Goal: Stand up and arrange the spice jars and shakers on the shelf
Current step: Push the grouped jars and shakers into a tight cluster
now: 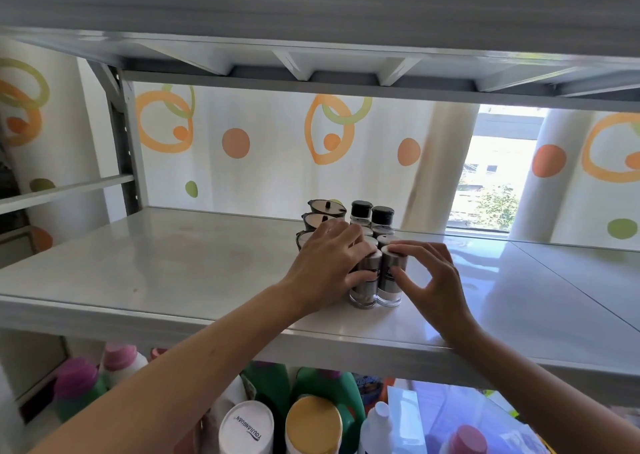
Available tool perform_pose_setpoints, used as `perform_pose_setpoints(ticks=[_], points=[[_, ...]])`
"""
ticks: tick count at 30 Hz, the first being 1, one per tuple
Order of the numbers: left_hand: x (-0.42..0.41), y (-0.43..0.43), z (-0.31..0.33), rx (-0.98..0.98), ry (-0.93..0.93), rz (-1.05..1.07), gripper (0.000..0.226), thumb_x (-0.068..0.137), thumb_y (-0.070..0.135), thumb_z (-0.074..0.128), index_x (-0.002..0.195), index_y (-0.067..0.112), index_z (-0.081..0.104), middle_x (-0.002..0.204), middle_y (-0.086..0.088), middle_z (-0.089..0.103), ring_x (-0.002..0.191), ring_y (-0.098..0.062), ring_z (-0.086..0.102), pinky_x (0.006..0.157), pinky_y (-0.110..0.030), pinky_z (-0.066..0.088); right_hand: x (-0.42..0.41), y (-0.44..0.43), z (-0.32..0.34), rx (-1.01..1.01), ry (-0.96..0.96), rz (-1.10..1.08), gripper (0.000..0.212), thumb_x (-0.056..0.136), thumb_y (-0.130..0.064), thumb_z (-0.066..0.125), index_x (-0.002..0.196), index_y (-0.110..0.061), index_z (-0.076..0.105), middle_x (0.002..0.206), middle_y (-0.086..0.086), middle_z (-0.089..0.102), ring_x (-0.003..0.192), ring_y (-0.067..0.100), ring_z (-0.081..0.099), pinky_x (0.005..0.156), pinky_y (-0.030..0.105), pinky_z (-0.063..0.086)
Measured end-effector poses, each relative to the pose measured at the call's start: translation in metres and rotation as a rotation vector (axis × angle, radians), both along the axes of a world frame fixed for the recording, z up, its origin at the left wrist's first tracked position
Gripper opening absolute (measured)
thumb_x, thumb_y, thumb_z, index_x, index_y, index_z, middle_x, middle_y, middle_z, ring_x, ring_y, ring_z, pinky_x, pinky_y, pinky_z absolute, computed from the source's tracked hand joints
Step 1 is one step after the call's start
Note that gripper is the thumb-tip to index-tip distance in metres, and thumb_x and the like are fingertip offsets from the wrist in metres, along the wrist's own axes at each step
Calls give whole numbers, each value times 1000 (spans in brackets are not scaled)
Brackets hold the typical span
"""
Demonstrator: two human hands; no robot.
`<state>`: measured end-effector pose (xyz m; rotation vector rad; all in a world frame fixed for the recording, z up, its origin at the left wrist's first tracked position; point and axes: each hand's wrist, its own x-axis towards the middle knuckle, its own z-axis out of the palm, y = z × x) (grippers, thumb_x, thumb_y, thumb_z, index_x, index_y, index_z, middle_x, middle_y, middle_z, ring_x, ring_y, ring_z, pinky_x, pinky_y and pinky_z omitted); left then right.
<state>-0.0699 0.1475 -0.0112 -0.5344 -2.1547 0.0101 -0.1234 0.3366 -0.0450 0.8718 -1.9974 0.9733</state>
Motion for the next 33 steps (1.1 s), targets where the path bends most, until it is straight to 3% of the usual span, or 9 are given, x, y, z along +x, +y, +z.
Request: perform_pose_setpoints(ticks=[2, 5, 14, 18, 22, 26, 28, 30, 33], points=[[-1, 0, 0, -20, 38, 1, 37, 70, 44, 73, 99, 21, 70, 91, 2, 61, 95, -17, 49, 90, -25, 30, 0, 0, 1, -8, -22, 15, 31, 77, -9, 73, 105, -24, 68, 109, -17, 63, 106, 11, 54, 94, 8, 34], [0, 3, -1, -49, 70, 17, 37, 67, 44, 77, 95, 20, 72, 89, 2, 63, 93, -17, 53, 89, -26, 29, 1, -2, 1, -20, -33, 20, 35, 77, -7, 73, 104, -28, 66, 108, -19, 61, 106, 8, 52, 92, 1, 29], [-4, 3, -1, -71, 87, 4, 38, 65, 42, 79, 95, 19, 71, 90, 2, 64, 94, -15, 49, 88, -26, 30, -1, -2, 1, -35, -48, 18, 33, 75, -8, 75, 104, -22, 68, 106, -15, 61, 106, 12, 54, 92, 4, 33], [-2, 1, 2, -54, -11, -3, 40, 67, 40, 77, 101, 20, 71, 92, 1, 65, 91, -23, 63, 88, -31, 47, -2, -2, 2, -57, -73, 59, 37, 76, -7, 74, 104, -28, 65, 107, -15, 61, 106, 9, 55, 93, 12, 39], [-2, 0, 6, 29, -165, -35, 42, 78, 35, 70, 116, 20, 66, 108, 1, 62, 110, -24, 54, 99, -34, 39, -2, 0, 2, -69, -85, 85, 39, 77, -3, 71, 104, -30, 64, 108, -18, 61, 108, -2, 52, 94, 5, 36], [-2, -2, 3, 46, -141, -70, 43, 77, 36, 71, 118, 22, 65, 111, 3, 63, 111, -22, 54, 98, -32, 38, 0, 0, 2, -59, -104, 104, 35, 80, -6, 69, 107, -28, 63, 111, -18, 61, 109, -2, 53, 95, 8, 39], [-1, -5, 2, 234, -157, -130, 43, 81, 44, 63, 119, 24, 64, 118, 5, 60, 113, -16, 53, 96, -28, 39, 3, 0, 6, -181, -253, 148, 31, 85, -24, 64, 116, -25, 60, 117, -14, 60, 111, -1, 53, 93, 5, 40], [1, -11, 5, 602, -111, -217, 40, 89, 44, 50, 121, 23, 62, 125, 5, 57, 117, -9, 51, 99, -21, 39, 1, 2, 10, -424, -508, 224, 49, 88, -42, 48, 133, -23, 48, 133, -12, 51, 122, 2, 46, 97, 3, 30], [-4, -31, 9, 1228, -121, -265, 39, 101, 35, 34, 131, 20, 54, 139, 5, 51, 128, -4, 44, 107, -13, 30, -14, 6, 11, -717, -823, 290, 60, 97, -49, 27, 148, -18, 22, 156, -4, 24, 143, 12, 23, 116, 24, 13]])
